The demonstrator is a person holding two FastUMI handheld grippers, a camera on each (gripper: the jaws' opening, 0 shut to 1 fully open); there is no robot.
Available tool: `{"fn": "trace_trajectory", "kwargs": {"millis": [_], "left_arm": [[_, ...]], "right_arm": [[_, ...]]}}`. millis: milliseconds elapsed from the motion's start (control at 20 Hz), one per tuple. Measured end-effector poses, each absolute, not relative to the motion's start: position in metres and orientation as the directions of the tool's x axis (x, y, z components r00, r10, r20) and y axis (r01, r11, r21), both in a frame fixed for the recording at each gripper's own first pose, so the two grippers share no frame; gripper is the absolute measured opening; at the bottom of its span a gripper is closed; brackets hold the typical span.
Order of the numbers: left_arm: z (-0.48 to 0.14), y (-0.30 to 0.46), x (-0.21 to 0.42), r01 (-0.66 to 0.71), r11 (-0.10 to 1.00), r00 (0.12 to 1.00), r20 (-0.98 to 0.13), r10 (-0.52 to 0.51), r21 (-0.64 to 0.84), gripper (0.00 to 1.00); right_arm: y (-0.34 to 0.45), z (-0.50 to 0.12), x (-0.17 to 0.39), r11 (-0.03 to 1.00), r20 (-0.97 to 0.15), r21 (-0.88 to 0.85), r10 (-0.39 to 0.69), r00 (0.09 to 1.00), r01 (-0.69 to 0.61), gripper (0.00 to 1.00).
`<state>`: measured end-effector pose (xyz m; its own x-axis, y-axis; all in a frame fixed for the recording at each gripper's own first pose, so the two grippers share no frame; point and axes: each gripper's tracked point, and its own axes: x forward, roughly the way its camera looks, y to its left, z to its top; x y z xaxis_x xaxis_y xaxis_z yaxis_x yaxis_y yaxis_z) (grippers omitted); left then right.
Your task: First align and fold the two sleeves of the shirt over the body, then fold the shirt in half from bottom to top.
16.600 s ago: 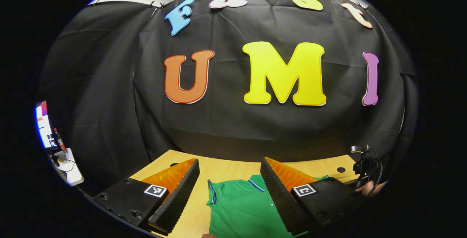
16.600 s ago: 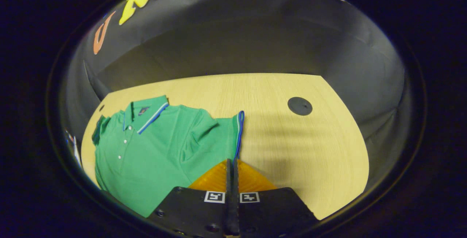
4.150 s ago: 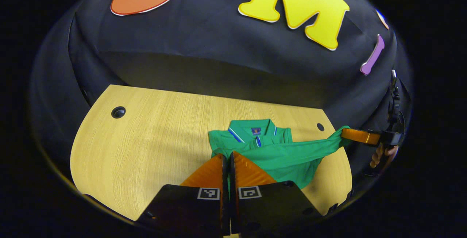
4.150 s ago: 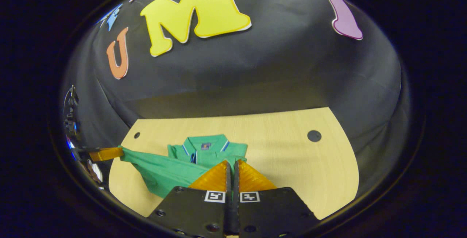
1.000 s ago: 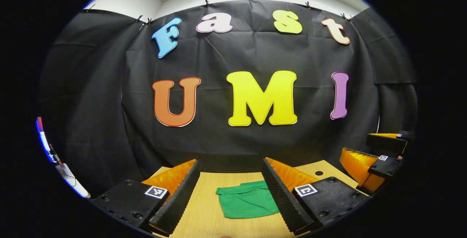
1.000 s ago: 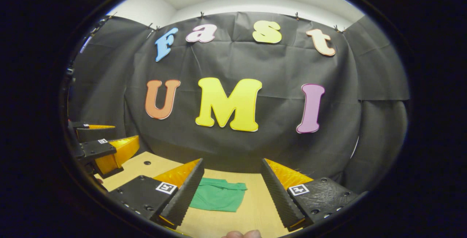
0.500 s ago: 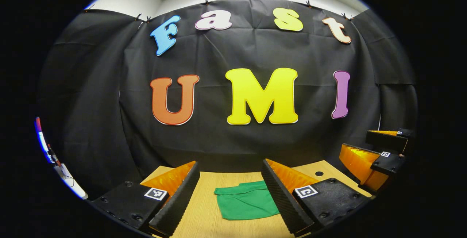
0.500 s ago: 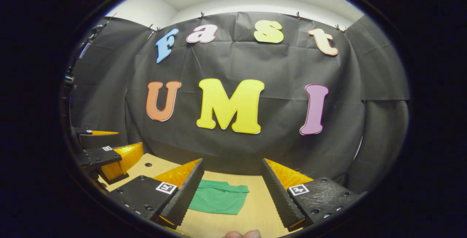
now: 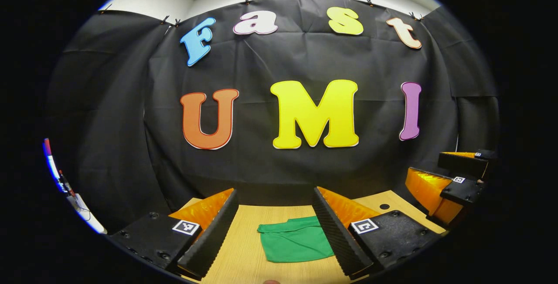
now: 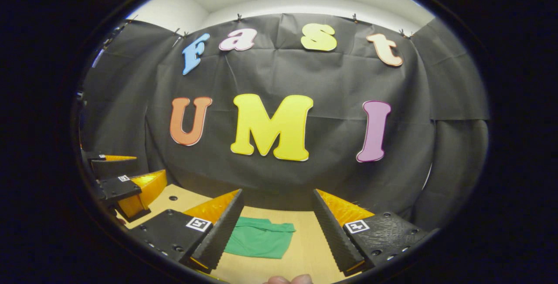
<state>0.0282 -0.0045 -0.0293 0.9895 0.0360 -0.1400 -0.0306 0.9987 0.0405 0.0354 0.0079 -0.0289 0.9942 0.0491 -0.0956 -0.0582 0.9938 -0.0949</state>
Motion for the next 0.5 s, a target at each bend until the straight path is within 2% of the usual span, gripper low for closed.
{"fn": "trace_trajectory", "kwargs": {"millis": [500], "left_arm": [[-0.0342, -0.0031, 0.0315, -0.029, 0.999, 0.988, -0.152, 0.032, 0.021, 1.0]], "right_arm": [[0.0049, -0.0329, 0.0361, 0.995, -0.106, -0.087, 0.03, 0.994, -0.039, 0.98]]}}
